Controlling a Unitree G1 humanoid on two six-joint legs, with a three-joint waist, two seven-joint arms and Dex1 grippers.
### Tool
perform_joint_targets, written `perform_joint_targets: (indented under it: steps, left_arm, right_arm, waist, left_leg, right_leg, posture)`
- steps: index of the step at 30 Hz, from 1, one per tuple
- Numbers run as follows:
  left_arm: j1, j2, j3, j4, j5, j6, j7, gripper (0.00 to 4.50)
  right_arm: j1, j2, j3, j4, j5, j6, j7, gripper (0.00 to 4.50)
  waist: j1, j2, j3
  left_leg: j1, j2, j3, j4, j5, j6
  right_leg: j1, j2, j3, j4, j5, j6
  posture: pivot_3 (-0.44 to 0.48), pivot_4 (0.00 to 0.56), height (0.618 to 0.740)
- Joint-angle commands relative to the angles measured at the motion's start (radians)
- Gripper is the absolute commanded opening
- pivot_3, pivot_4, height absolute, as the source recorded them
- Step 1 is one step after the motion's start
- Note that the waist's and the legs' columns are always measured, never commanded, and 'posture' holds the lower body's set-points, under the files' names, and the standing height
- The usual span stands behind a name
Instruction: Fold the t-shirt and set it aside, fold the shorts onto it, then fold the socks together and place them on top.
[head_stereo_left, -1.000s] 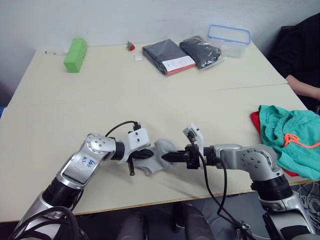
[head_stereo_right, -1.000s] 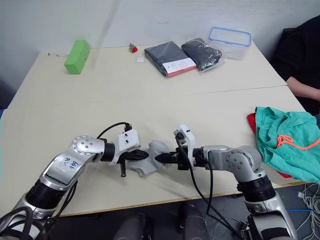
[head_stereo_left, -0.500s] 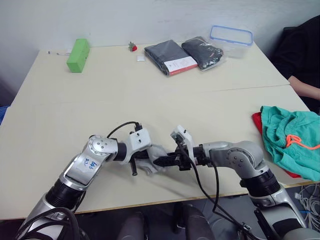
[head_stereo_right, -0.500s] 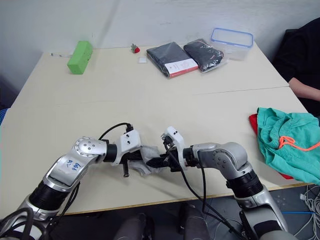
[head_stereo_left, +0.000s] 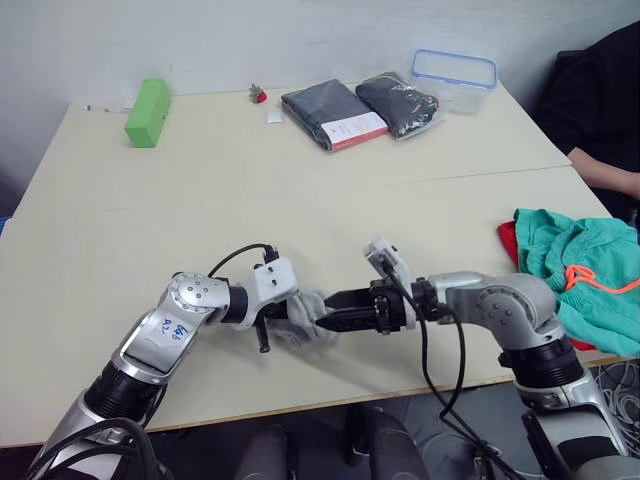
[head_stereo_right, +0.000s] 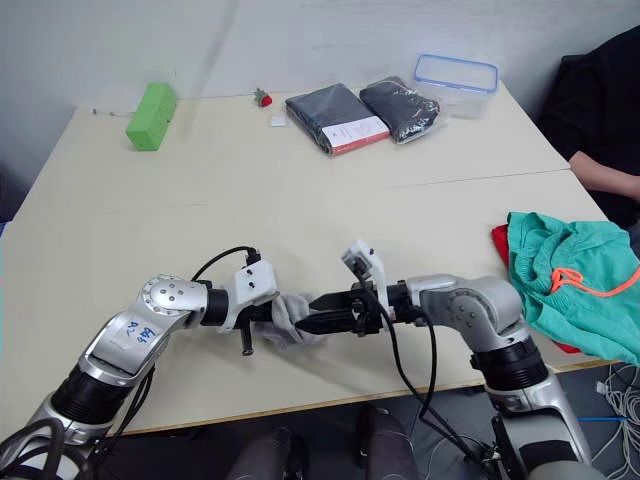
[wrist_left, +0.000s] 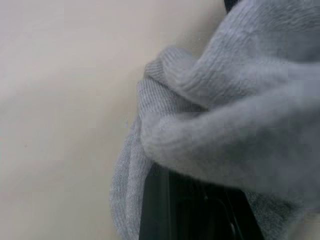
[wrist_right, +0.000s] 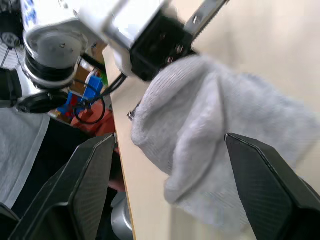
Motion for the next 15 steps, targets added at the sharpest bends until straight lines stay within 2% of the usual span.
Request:
perform_joint_targets:
  steps: [1,3,8,11,15]
  left_arm:
    - [0.028,0.018,-0.023,0.031,0.011,0.029,0.003,0.0]
    - [0.029,0.017,-0.023,0.029,0.011,0.029,0.004,0.0]
    - [0.027,0.016,-0.021,0.03,0.011,0.029,0.005,0.0]
    - [0.026,0.021,-0.018,0.03,0.011,0.028,0.002,0.0]
    - [0.027,0.027,-0.015,0.03,0.012,0.026,-0.001,0.0]
  right_arm:
    - [-0.032,-0.007,-0.064,0.031,0.023,0.009,0.022,2.62]
    - [-0.028,-0.006,-0.06,0.063,-0.005,-0.005,0.024,2.02]
    - [-0.007,0.016,-0.016,0.144,-0.114,-0.093,0.028,0.15]
    - [-0.005,0.036,-0.009,0.175,-0.158,-0.13,0.028,0.07]
    - [0.008,0.06,0.013,0.095,-0.142,-0.122,0.063,0.07]
  waist:
    - [0.0,0.0,0.0]
    - [0.0,0.0,0.0]
    - [-0.001,0.0,0.0]
    - [-0.001,0.0,0.0]
    - [-0.001,0.0,0.0]
  left_leg:
    - [0.0,0.0,0.0,0.0,0.0,0.0]
    - [0.0,0.0,0.0,0.0,0.0,0.0]
    - [0.0,0.0,0.0,0.0,0.0,0.0]
    - [0.0,0.0,0.001,0.0,0.0,0.0]
    - [0.0,0.0,0.001,0.0,0.0,0.0]
  right_leg:
    - [0.0,0.0,0.0,0.0,0.0,0.0]
    - [0.0,0.0,0.0,0.0,0.0,0.0]
    - [0.0,0.0,0.0,0.0,0.0,0.0]
    - [0.0,0.0,0.0,0.001,0.0,0.0]
    - [0.0,0.001,0.0,0.002,0.0,0.0]
  posture:
    - [0.0,0.15,0.74]
    - [0.0,0.15,0.74]
    - [0.0,0.15,0.74]
    - [0.0,0.15,0.74]
    - [0.0,0.15,0.74]
